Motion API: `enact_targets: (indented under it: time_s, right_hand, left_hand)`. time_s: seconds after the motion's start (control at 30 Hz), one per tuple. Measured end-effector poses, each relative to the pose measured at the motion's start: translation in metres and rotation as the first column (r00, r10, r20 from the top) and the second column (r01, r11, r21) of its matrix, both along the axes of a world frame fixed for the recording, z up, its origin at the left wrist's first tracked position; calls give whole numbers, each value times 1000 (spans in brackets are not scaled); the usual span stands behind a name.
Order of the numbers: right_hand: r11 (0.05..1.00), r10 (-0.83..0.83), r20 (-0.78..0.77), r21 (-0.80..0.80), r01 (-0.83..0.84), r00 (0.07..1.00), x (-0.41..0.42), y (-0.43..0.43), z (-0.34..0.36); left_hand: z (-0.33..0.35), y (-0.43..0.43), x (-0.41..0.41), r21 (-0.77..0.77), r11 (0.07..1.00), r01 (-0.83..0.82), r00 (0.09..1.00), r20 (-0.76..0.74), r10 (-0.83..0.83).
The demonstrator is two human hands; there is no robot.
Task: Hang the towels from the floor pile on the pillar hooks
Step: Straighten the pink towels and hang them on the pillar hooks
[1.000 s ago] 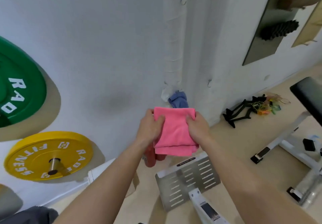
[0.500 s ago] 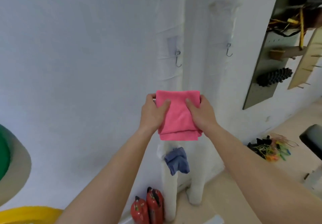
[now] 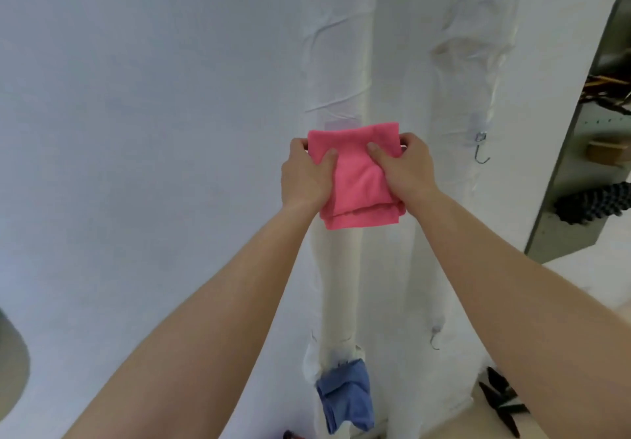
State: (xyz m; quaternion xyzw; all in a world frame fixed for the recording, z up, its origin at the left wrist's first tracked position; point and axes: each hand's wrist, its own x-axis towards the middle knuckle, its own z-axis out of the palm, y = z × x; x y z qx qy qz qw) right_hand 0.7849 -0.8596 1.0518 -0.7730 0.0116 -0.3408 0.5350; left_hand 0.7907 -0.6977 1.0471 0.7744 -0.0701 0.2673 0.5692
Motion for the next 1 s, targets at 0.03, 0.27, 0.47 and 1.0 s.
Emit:
enact_targets:
  time_s: [0.03, 0.27, 0.47, 1.0]
  right_hand:
    - [1000, 11, -20, -8, -11, 1000, 7, -2, -4]
    - [981, 138, -180, 160, -110, 974, 29, -7, -40]
    - [954, 195, -92, 249, -168, 976, 18, -3, -54]
    - [922, 348, 37, -192, -335, 937, 7, -16, -71]
  left_hand:
    - [-4, -1, 4, 19, 1000, -19, 1000, -13, 19]
    - [-40, -3, 10, 9, 1000, -17, 989, -145, 18]
    - [-46, -8, 3, -88, 996, 6, 987, -159, -20]
    - [-67, 2, 5, 387, 916, -101, 917, 393, -65]
